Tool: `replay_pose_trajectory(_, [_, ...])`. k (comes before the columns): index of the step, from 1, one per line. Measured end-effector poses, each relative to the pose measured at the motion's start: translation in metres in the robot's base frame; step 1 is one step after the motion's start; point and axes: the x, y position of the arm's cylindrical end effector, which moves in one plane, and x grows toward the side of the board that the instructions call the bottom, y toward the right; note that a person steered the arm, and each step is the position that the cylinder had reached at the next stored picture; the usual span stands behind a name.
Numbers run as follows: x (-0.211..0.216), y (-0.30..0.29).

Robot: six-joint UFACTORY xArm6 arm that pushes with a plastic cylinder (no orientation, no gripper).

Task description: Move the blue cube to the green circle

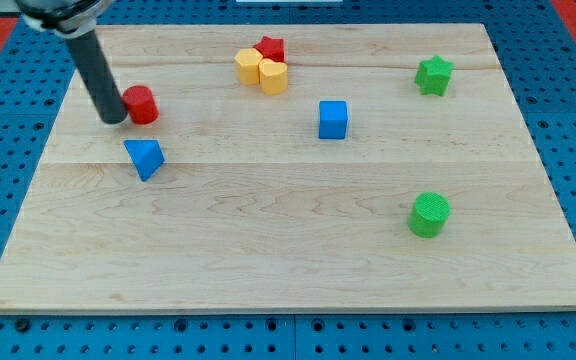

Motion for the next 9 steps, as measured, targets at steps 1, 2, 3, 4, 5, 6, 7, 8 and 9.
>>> replay_pose_trajectory(1, [-0.024,0.038])
replay_pose_trajectory(2, [-0.024,0.092])
replay_pose_trajectory(3, [-0.038,0.116])
replay_pose_trajectory(4, [-0.007,0.125])
replay_pose_trajectory(5, [0.012,0.176])
replay_pose_trajectory(6, [0.012,0.270])
replay_pose_trajectory(7, [0.012,0.359])
replay_pose_trajectory(8, [0.029,0.397])
replay_pose_trajectory(9, [0.040,0.425])
